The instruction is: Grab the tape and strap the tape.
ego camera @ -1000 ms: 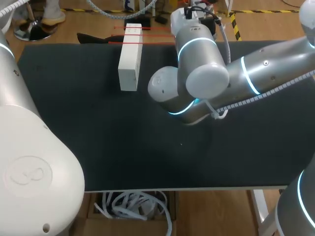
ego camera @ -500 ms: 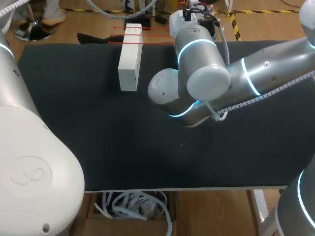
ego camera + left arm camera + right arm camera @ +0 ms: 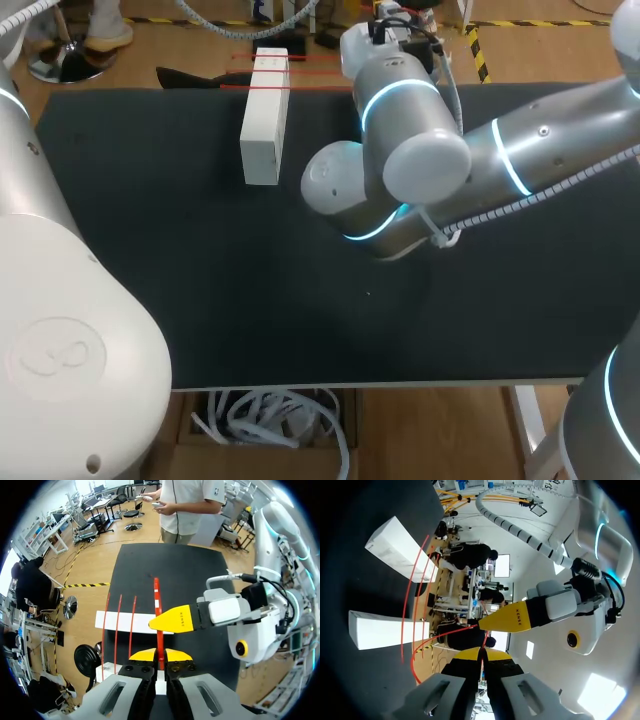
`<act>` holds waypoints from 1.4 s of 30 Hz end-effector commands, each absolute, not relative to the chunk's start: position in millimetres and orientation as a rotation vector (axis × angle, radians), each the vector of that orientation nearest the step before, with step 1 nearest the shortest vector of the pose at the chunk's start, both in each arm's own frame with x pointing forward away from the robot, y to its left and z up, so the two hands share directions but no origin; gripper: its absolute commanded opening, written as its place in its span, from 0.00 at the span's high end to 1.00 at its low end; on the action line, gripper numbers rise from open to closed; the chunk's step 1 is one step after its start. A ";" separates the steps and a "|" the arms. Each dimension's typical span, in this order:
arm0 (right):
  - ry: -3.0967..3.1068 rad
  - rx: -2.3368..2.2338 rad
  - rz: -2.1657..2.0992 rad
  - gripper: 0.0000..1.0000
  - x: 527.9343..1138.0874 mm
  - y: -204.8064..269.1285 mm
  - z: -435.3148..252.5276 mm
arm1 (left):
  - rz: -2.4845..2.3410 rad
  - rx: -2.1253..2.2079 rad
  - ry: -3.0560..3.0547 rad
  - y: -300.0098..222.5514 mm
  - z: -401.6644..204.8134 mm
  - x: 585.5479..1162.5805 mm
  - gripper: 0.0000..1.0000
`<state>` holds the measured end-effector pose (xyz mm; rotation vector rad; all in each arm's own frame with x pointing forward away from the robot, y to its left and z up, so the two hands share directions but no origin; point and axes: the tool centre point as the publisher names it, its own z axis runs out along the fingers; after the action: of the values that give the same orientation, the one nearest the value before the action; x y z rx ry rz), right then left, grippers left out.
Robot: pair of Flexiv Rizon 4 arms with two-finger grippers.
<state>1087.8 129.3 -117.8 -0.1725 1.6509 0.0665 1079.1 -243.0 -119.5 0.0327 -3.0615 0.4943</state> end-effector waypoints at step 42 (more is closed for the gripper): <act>1.671 -0.229 0.142 1.00 1085.4 143.4 -110.7 | 0.487 0.035 -3.061 -244.2 -118.4 1079.4 1.00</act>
<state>1087.5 144.9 -115.5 -0.2196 1.6585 0.1377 1079.1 -242.4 -119.6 0.0332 -3.0616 0.4928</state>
